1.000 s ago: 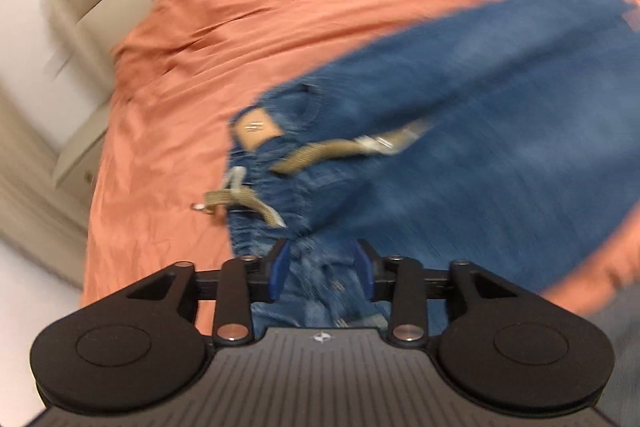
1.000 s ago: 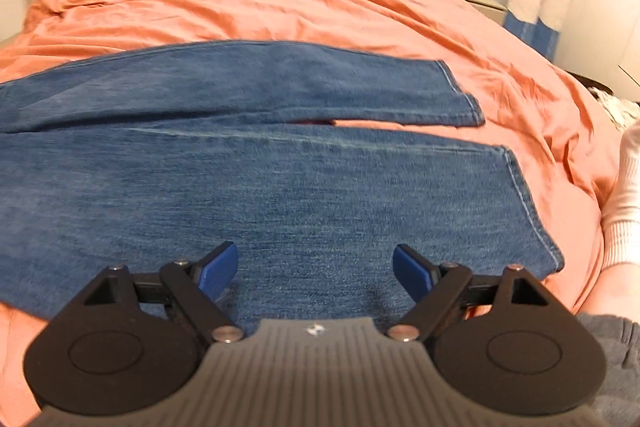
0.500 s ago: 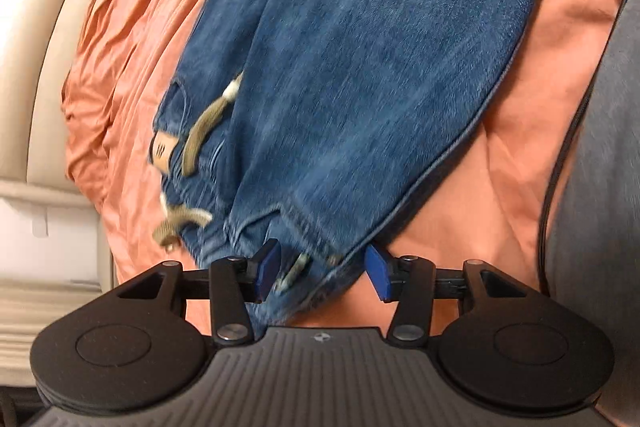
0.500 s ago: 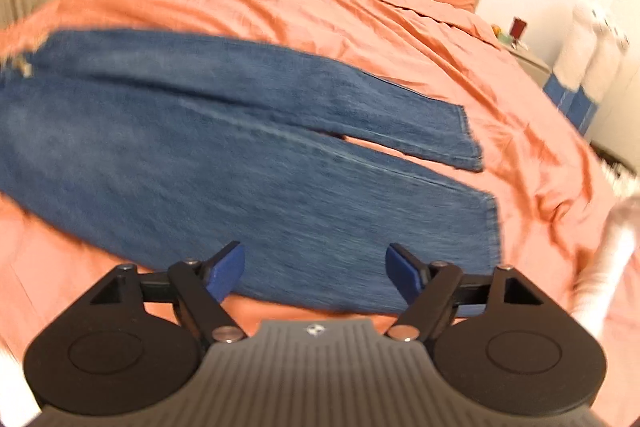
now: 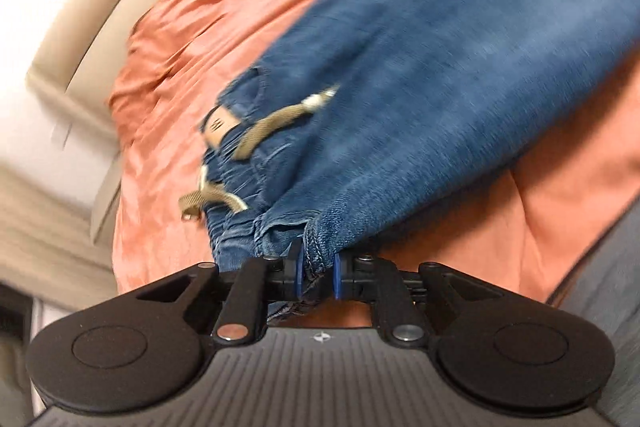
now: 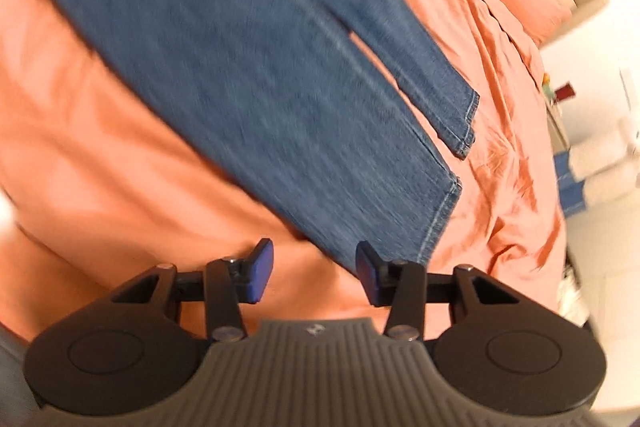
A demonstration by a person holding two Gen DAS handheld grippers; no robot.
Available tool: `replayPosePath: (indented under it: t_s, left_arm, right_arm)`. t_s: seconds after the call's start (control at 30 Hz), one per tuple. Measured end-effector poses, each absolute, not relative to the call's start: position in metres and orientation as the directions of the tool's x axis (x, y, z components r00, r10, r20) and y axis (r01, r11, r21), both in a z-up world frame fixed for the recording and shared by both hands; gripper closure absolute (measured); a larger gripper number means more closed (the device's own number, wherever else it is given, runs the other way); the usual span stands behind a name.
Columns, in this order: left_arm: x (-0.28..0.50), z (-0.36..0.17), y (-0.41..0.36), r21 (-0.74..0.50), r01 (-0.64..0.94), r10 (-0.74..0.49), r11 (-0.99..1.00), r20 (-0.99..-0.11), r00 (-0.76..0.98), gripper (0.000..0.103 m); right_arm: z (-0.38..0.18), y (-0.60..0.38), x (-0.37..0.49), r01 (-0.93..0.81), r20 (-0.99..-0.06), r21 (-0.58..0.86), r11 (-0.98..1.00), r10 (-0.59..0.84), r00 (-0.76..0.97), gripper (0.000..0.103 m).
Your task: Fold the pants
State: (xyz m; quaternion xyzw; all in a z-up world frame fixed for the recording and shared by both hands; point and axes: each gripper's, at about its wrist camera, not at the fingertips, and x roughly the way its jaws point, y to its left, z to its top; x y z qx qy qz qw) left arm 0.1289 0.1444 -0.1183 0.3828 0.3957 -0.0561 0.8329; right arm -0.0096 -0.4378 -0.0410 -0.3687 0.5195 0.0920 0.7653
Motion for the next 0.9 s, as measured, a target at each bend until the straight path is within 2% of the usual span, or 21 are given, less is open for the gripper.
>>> replayPosePath:
  t_s: [0.07,0.23,0.3,0.4,0.67,0.9]
  left_arm:
    - [0.131,-0.114,0.142,0.570,0.360,0.218,0.738,-0.707,0.673,0.089]
    - [0.137,-0.110,0.141,0.539,0.295,0.242,0.789,-0.714,0.657,0.089]
    - [0.136,-0.108,0.139,0.534,0.275,0.252,0.800,-0.714,0.653,0.089]
    - [0.135,-0.102,0.140,0.515,0.241,0.250,0.822,-0.708,0.661,0.089]
    - [0.133,-0.065,0.145,0.438,0.095,0.240,0.894,-0.647,0.723,0.089]
    - [0.148,-0.005,0.153,0.335,-0.015,0.224,0.942,-0.595,0.772,0.090]
  right_arm:
    - [-0.051,-0.442,-0.009,-0.535,-0.851,-0.501,0.680,-0.272,0.449,0.075]
    - [-0.075,-0.457,-0.012,-0.546,-0.790,-0.607,0.577,-0.369,0.489,0.080]
    - [-0.080,-0.462,-0.012,-0.546,-0.777,-0.625,0.558,-0.379,0.503,0.095]
    - [-0.075,-0.465,-0.016,-0.525,-0.754,-0.650,0.550,-0.376,0.539,0.103]
    - [-0.017,-0.462,-0.008,-0.317,-0.628,-0.729,0.607,-0.408,0.663,0.103]
    - [0.057,-0.456,0.012,-0.119,-0.519,-0.736,0.667,-0.442,0.732,0.103]
